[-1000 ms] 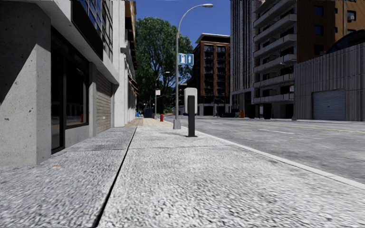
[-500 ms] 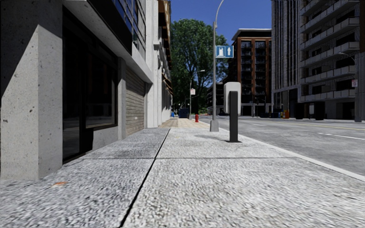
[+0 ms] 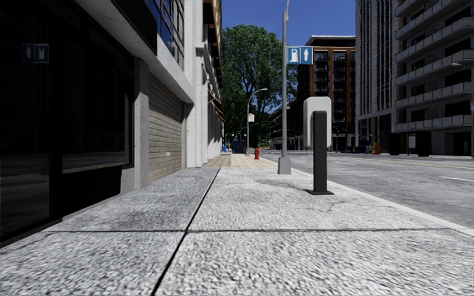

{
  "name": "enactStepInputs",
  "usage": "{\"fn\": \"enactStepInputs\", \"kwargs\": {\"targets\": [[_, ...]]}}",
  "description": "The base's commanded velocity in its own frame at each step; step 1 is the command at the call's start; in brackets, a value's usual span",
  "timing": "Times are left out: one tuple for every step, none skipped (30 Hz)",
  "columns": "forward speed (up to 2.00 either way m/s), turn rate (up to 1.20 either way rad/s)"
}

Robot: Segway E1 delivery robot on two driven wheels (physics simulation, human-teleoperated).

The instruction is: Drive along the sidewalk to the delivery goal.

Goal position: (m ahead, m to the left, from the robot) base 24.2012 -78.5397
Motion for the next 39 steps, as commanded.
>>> {"fn": "enactStepInputs", "kwargs": {"targets": [[2.00, 0.00], [2.00, 0.00], [2.00, 0.00], [2.00, 0.00], [2.00, 0.00], [2.00, 0.00], [2.00, 0.00], [2.00, 0.00], [2.00, 0.00], [2.00, 0.00], [2.00, 0.00], [2.00, 0.00], [2.00, 0.00], [2.00, 0.00], [2.00, 0.00], [2.00, 0.02], [2.00, 0.14], [2.00, 0.18], [2.00, 0.22], [2.00, 0.24], [2.00, 0.24], [2.00, 0.25], [2.00, 0.25], [2.00, 0.25], [2.00, 0.25], [2.00, 0.13], [2.00, 0.13], [2.00, 0.00], [2.00, 0.00], [2.00, 0.00], [2.00, 0.00], [2.00, 0.00], [2.00, 0.00], [2.00, 0.00], [2.00, 0.00], [2.00, 0.00], [2.00, 0.00], [2.00, 0.00], [2.00, 0.00]]}}
